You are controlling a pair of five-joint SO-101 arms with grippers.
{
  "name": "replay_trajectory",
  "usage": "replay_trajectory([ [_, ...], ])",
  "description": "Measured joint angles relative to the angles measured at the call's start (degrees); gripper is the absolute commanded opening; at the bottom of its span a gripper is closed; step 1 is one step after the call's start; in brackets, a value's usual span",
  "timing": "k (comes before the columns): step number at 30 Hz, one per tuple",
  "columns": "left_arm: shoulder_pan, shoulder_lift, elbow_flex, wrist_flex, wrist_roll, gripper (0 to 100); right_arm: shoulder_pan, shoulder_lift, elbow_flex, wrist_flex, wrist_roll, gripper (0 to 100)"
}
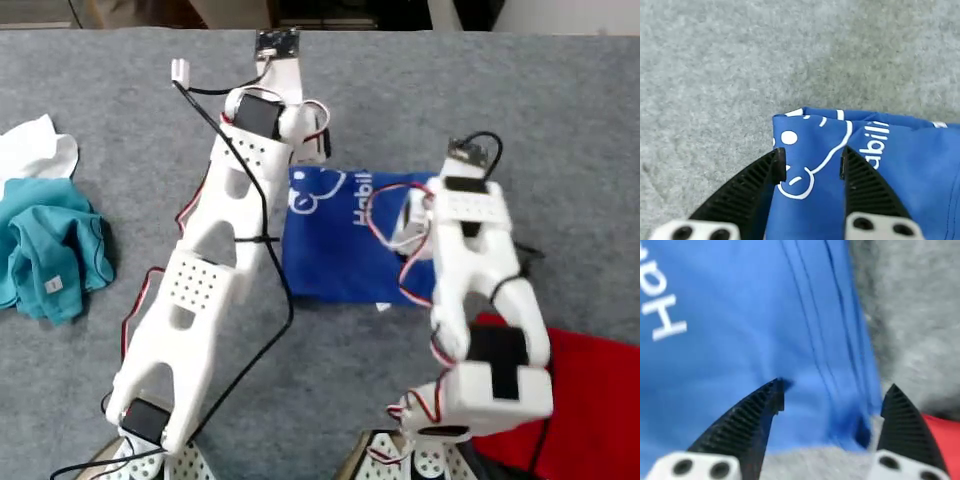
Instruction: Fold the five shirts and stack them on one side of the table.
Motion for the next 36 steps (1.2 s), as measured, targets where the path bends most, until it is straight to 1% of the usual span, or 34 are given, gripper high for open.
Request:
replay_trajectory([
  [3, -0.44, 2.11, 2.90, -2.37, 0.88, 19, -2.29, 3.96, 0.00, -5.80, -3.25, 32.9],
  [7, -0.44, 4.40, 3.69, -4.57, 1.23, 19, -3.69, 6.77, -0.26, -11.25, -4.75, 32.9],
  [15, -0.70, 11.87, 4.13, -9.23, 1.23, 19, -3.69, 8.00, -1.58, -11.52, -5.10, 32.9],
  [19, -0.79, 12.66, 4.04, -9.85, 1.23, 19, -3.60, 9.32, -3.34, -10.46, -5.10, 32.4],
  [21, -0.79, 12.66, 4.04, -9.93, 1.23, 18, -2.90, 10.11, -4.66, -9.05, -5.10, 28.3],
  [23, -0.79, 12.66, 4.04, -9.93, 1.23, 17, -2.37, 10.55, -5.01, -8.18, -5.10, 20.2],
  [27, -0.79, 12.66, 4.04, -10.02, 1.23, 7, -1.76, 11.25, -6.51, -6.24, -5.10, 1.4],
  [28, -0.79, 12.66, 4.04, -10.02, 1.23, 4, -1.23, 11.34, -6.86, -5.98, -5.10, 0.3],
  [29, -0.35, 12.66, 3.96, -10.02, 1.32, 2, -0.88, 11.34, -6.95, -5.98, -5.10, 1.7],
  [33, 1.85, 12.75, 3.96, -10.46, 1.23, 2, -0.26, 11.52, -7.12, -5.98, -5.10, 0.4],
  [36, 2.02, 12.75, 3.96, -10.90, 1.32, 2, 0.53, 11.52, -7.12, -5.98, -5.10, 0.5],
])
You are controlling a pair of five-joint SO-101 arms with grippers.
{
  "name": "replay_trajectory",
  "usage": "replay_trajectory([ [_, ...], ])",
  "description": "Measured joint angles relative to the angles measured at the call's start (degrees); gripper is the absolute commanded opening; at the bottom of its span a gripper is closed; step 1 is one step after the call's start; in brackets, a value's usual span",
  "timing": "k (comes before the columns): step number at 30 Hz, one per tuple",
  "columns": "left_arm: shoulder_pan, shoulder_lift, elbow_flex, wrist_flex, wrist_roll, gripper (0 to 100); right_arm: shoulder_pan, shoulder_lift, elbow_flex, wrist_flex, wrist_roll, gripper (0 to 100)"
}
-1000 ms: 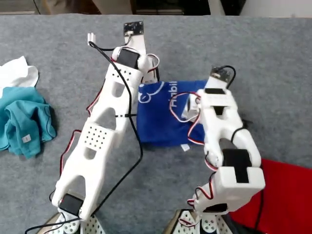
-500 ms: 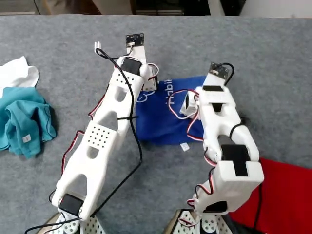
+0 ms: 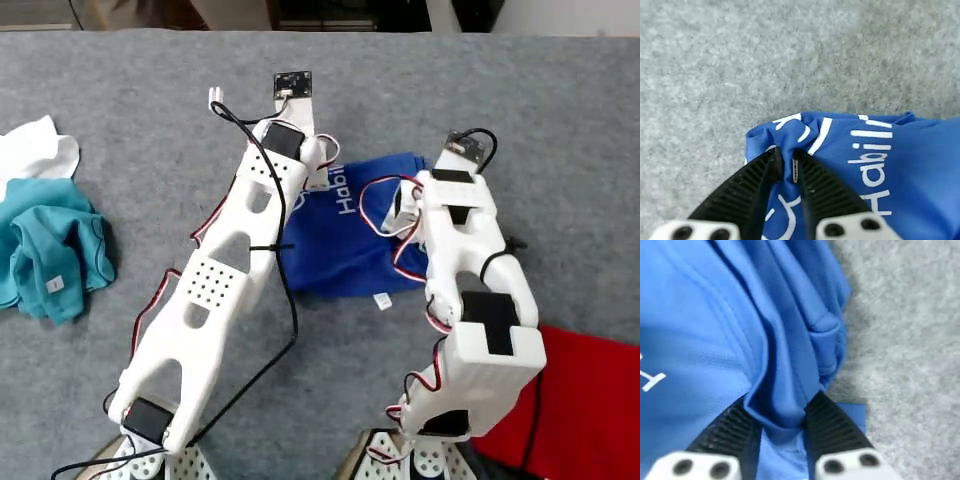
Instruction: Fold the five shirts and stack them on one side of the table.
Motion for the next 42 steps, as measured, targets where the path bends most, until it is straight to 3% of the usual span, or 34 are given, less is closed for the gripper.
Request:
replay_trajectory([
  [12, 1.05, 0.26, -5.10, -0.53, 2.64, 2, 3.16, -1.58, -4.48, 7.38, 1.93, 0.5],
  [23, 8.09, -14.42, -5.80, 5.54, 5.45, 2, 15.30, -23.47, -4.84, 20.57, 9.49, 0.5],
  [31, 20.31, -25.49, -5.80, 8.44, 5.45, 2, 32.53, -34.20, -4.84, 29.27, 18.37, 0.5],
  [42, 39.91, -30.15, -5.80, 8.44, 5.45, 2, 64.35, -42.11, -4.75, 32.70, 36.84, 0.5],
])
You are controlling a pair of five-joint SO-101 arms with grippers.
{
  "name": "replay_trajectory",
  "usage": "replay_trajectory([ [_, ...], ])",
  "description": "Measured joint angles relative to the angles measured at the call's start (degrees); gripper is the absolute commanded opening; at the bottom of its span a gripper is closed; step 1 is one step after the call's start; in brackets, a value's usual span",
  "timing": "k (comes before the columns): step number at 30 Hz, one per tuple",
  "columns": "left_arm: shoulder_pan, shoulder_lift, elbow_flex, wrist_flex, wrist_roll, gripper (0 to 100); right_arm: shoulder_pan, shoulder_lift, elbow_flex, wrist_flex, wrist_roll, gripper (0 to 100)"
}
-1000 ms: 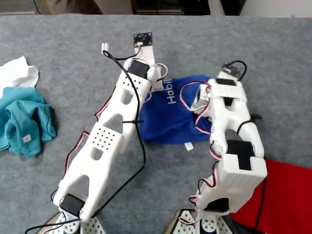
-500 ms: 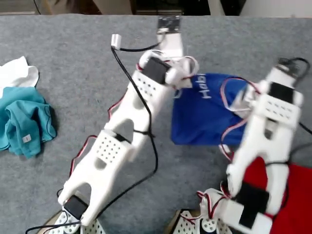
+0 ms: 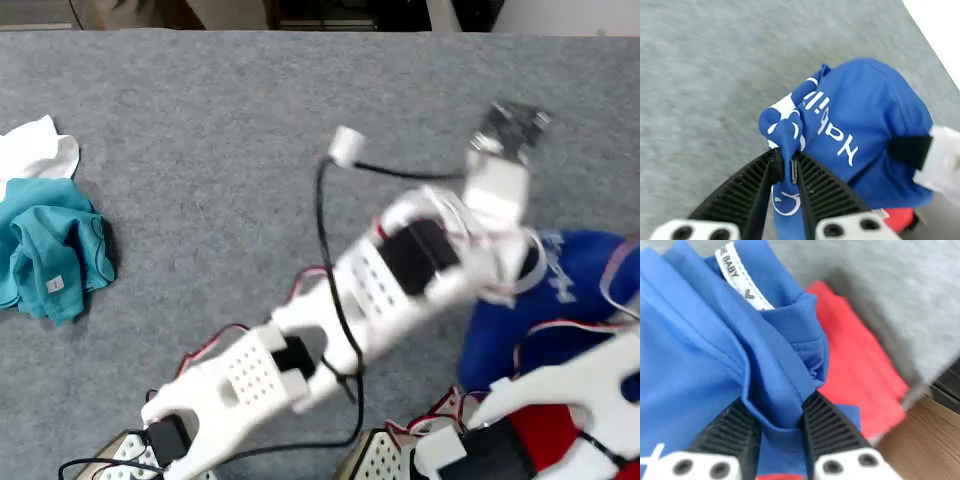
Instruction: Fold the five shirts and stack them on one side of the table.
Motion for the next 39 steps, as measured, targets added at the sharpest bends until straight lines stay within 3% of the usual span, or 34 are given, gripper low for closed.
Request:
replay_trajectory([
  [5, 3.96, 0.00, 3.52, -2.20, 0.00, 2, 8.53, 0.00, 0.00, 0.00, 6.33, 0.9],
  [9, 4.66, 0.09, 4.92, -2.55, 0.00, 7, 10.64, 0.00, 0.00, -0.79, 8.35, 2.3],
  [13, 4.66, 0.00, 4.92, -2.11, 0.00, 22, 10.90, 0.00, 0.00, -0.79, 8.35, 22.4],
  [17, 4.66, 0.00, 4.92, -0.26, 1.58, 22, 10.90, -0.09, 0.00, 0.79, 8.35, 45.9],
  [20, 4.31, 0.00, 4.92, 0.00, 2.46, 22, 10.90, -0.18, 0.00, 1.85, 8.53, 51.9],
  [27, -2.20, -1.85, 1.93, 0.88, 2.73, 22, 9.76, -0.18, 0.00, 2.02, 8.70, 42.2],
  [34, -17.76, -8.26, 0.97, 3.52, -1.58, 8, 1.67, -0.18, -4.31, 7.38, 8.70, 0.0],
  [39, -37.01, -10.55, 0.88, 3.60, -6.95, 7, -10.64, -0.18, -9.58, 11.25, 7.65, 8.2],
])
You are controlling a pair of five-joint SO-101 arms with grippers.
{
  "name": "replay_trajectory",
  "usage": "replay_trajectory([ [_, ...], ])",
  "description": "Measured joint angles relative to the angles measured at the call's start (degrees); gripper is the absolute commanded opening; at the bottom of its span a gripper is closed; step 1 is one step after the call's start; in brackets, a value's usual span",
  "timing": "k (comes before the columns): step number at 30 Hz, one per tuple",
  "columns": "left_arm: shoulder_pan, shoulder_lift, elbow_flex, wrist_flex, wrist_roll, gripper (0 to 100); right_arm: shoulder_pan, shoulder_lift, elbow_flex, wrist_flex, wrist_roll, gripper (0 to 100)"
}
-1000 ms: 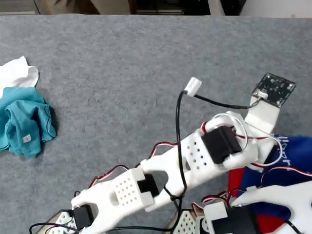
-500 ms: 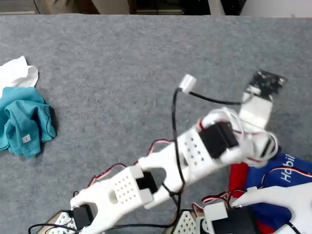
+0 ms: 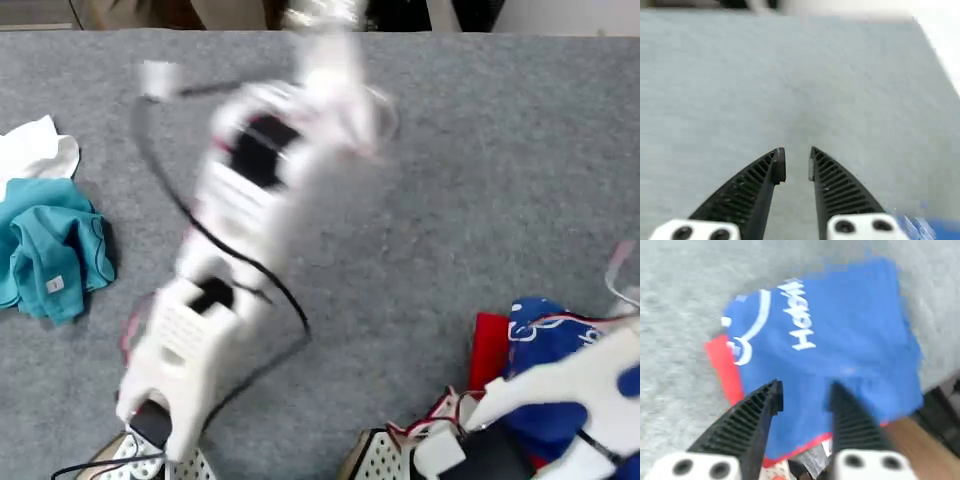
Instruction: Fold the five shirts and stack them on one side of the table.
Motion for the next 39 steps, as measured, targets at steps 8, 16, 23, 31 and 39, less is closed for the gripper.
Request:
replay_trajectory([
  [8, -40.00, -0.09, 7.12, 0.00, -7.12, 19, -25.93, 0.00, -0.26, 0.18, -6.95, 8.2],
  [16, -69.80, -0.09, 24.70, 0.00, -16.00, 25, -52.04, 0.00, 4.57, -9.67, -11.60, 8.2],
  [23, -72.09, 8.97, 39.82, 0.00, -21.54, 25, -62.68, 3.25, 5.36, -16.00, -12.92, 8.2],
  [31, -68.92, 21.10, 37.54, -0.26, -21.54, 2, -63.30, 7.56, 5.36, -16.35, -12.92, 8.1],
  [39, -67.25, 21.98, 26.81, 0.09, -18.20, 2, -63.30, 7.56, 5.36, -16.35, -12.92, 8.1],
])
